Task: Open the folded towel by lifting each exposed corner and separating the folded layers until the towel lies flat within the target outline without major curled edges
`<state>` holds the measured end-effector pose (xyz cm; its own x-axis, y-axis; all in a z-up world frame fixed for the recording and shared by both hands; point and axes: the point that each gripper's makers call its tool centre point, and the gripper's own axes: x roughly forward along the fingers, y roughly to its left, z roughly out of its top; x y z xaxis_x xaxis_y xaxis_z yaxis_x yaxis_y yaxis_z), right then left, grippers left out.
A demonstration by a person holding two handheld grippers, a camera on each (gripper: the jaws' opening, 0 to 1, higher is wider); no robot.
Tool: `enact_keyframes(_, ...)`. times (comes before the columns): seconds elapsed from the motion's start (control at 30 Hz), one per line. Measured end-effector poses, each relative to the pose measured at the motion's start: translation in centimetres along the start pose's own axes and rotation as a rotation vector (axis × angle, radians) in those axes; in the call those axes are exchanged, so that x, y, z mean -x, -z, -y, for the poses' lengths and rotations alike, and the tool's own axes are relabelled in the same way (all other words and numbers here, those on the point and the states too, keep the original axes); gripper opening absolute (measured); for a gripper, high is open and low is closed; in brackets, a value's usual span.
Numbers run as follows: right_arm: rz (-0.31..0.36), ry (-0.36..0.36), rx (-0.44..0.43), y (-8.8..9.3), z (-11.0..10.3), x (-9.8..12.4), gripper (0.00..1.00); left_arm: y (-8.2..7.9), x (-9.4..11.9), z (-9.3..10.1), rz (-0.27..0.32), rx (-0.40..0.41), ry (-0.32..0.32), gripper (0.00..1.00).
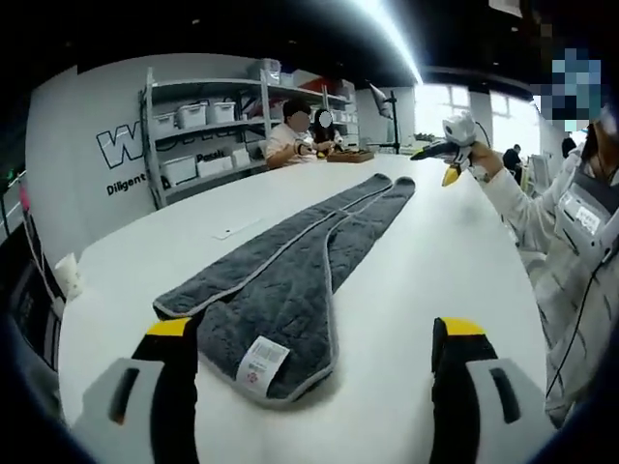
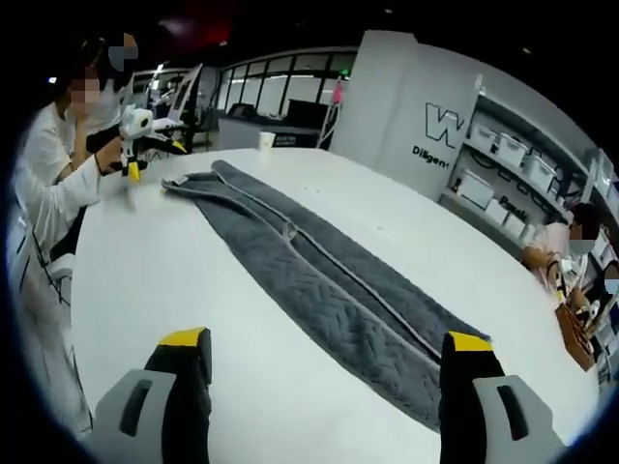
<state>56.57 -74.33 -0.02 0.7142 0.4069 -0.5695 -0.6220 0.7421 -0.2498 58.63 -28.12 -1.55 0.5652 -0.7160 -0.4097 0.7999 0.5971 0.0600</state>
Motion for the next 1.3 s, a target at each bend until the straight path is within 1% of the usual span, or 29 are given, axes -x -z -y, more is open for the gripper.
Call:
enact_keyframes(0.07, -0.021, -0.011, 0.025, 0.1, 0.2, -0.1, 0.96, -0.1, 0.1, 0.2, 0.015, 0.016, 0.003, 0.99)
enact_keyframes(0.13, -0.027, -0.021, 0.028, -0.2, 0.5, -0.3, 0.95, 0.0, 0.3, 0.3, 0.021, 0.026, 0.008, 0.98)
enact_keyframes(0.23, -0.030, -0.045, 0.035, -0.6, 0.9, -0.7, 0.91, 0.3, 0.4, 0.4, 0.013, 0.032, 0.001, 0.98)
enact_keyframes(0.3, -0.030, -0.073, 0.057, -1.0, 1.0, -1.0, 0.84, 0.5, 0.5, 0.5, 0.003, 0.028, -0.006, 0.98)
enact_keyframes(0.37, -0.032, -0.097, 0.051, -1.3, 1.0, -1.4, 0.80, 0.5, 0.5, 0.6, -0.003, 0.029, -0.004, 0.98)
enact_keyframes(0.43, -0.035, -0.127, 0.067, -1.7, 1.1, -2.1, 0.75, 0.7, 0.6, 0.8, -0.016, 0.032, -0.004, 0.97)
enact_keyframes(0.6, -0.078, -0.180, 0.094, -2.0, 1.8, -4.4, 0.61, 1.0, 0.6, 1.4, -0.042, 0.027, 0.004, 0.97)
enact_keyframes(0.7, -0.095, -0.201, 0.116, -2.3, 2.3, -5.4, 0.56, 1.0, 0.6, 1.9, -0.046, 0.023, 0.011, 0.96)
enact_keyframes(0.8, -0.112, -0.218, 0.117, -2.3, 2.7, -6.4, 0.52, 1.0, 0.6, 2.4, -0.050, 0.023, 0.021, 0.96)
enact_keyframes(0.97, -0.139, -0.259, 0.119, -1.9, 3.2, -8.2, 0.43, 1.2, 0.6, 2.7, -0.062, 0.016, 0.025, 0.96)
enact_keyframes(1.07, -0.171, -0.294, 0.126, -1.2, 3.2, -9.3, 0.38, 1.1, 0.7, 2.8, -0.059, 0.017, 0.024, 0.95)
enact_keyframes(1.2, -0.222, -0.330, 0.129, -0.1, 3.6, -10.9, 0.34, 1.0, 0.8, 2.9, -0.047, 0.027, 0.027, 0.95)
enact_keyframes(1.3, -0.254, -0.354, 0.118, 0.8, 4.1, -12.0, 0.31, 1.2, 0.8, 3.0, -0.050, 0.029, 0.026, 0.95)
